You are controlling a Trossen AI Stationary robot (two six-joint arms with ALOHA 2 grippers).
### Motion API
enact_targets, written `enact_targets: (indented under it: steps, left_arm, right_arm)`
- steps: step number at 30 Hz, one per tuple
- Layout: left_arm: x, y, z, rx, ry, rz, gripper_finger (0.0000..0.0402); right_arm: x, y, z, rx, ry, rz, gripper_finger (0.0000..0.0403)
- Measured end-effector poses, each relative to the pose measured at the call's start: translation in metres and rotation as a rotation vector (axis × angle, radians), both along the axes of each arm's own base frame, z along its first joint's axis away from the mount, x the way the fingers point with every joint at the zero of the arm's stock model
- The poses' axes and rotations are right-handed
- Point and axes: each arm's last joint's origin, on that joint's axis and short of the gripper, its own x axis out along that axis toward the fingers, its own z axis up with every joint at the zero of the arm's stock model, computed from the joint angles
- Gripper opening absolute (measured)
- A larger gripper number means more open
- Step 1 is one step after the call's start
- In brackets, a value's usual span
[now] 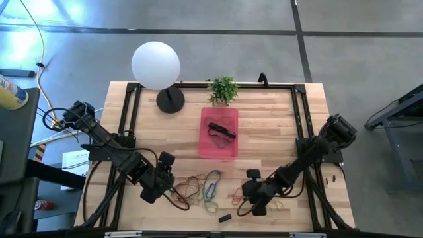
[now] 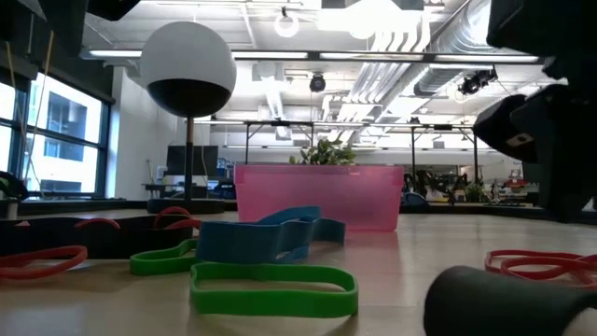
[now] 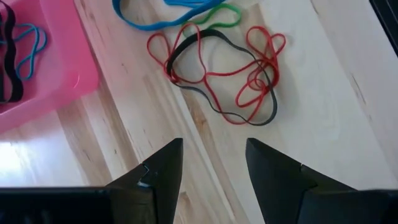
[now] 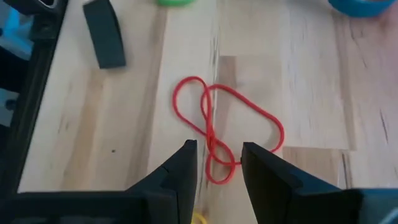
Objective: Pick and place rubber bands into bin
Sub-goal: Put the red rubber band into the red bin
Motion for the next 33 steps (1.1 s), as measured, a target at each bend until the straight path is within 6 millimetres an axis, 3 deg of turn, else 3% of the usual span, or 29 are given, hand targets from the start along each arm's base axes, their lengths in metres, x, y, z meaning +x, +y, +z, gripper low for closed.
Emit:
enact_targets:
  steps: [33]
  left_arm:
    - [-0.0066,-0.0068,-0.0004,0.018,-0.012,0.044,0.0166]
  right_arm:
    - [-0.0079,0.0029,-0.0048,-0.071,0.031,0.036,0.0116]
